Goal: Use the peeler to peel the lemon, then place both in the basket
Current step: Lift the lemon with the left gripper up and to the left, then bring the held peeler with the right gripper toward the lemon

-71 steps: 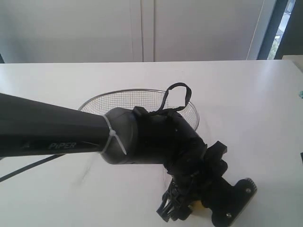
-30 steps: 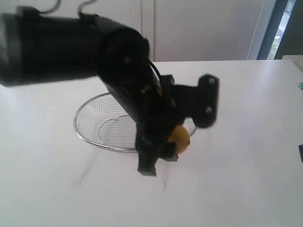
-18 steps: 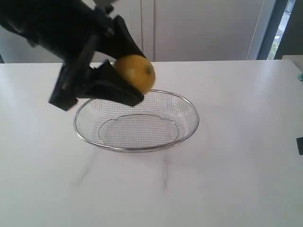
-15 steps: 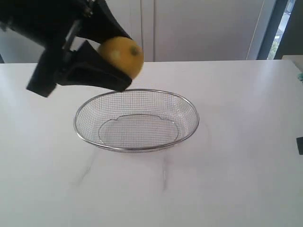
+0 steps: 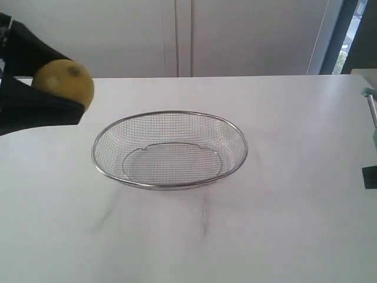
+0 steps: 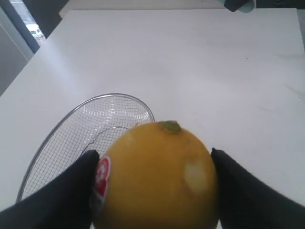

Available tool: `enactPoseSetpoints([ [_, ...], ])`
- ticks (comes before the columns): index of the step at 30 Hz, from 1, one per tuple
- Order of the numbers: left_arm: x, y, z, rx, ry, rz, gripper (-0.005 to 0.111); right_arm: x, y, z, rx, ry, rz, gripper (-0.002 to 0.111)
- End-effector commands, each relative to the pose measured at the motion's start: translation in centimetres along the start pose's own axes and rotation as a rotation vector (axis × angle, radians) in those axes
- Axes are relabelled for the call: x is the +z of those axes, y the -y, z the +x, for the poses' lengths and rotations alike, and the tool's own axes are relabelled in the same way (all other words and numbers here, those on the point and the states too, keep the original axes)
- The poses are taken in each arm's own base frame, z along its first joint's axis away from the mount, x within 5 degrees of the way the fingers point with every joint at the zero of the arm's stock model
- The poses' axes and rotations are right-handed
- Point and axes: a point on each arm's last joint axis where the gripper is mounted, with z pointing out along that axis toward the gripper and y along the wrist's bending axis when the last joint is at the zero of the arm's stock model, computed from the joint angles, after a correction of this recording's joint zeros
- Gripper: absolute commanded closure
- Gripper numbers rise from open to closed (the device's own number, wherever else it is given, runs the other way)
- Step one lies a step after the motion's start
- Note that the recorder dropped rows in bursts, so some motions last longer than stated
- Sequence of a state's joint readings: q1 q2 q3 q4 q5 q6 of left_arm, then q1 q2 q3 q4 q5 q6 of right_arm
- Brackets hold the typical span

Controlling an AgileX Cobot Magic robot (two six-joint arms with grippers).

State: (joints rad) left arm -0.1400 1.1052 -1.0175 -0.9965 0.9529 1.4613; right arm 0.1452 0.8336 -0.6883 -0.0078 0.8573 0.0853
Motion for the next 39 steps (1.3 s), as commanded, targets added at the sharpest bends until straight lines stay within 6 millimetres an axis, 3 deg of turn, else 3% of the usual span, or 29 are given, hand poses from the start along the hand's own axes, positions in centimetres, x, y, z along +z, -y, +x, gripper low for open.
enactPoseSetpoints([
  [1,-0.8,0.6,1.3,-0.061,0.108,-0.097,0.107,-0.4,0.0,-0.6,-0.014,0.027,-0.004,0.108],
  [7,-0.8,0.0,2.6,-0.147,0.093,-0.223,0.107,0.2,-0.2,-3.0,-0.028,-0.013,-0.001,0.108],
  [17,-0.8,0.0,2.6,-0.171,0.097,-0.237,0.107,4.2,-0.8,-8.5,-0.095,-0.091,-0.025,0.108],
  [24,-0.7,0.0,2.8,-0.088,0.088,-0.242,0.107,7.4,-3.2,-8.6,-0.208,-0.166,-0.295,0.108],
  [30,-0.6,0.2,2.5,-0.107,0.174,-0.231,0.107,6.9,-5.7,-8.6,-0.227,-0.136,-0.492,0.108],
  [39,-0.3,1.3,0.9,-0.125,0.320,-0.110,0.107,6.1,-7.7,-7.5,-0.296,-0.216,-0.618,0.108],
])
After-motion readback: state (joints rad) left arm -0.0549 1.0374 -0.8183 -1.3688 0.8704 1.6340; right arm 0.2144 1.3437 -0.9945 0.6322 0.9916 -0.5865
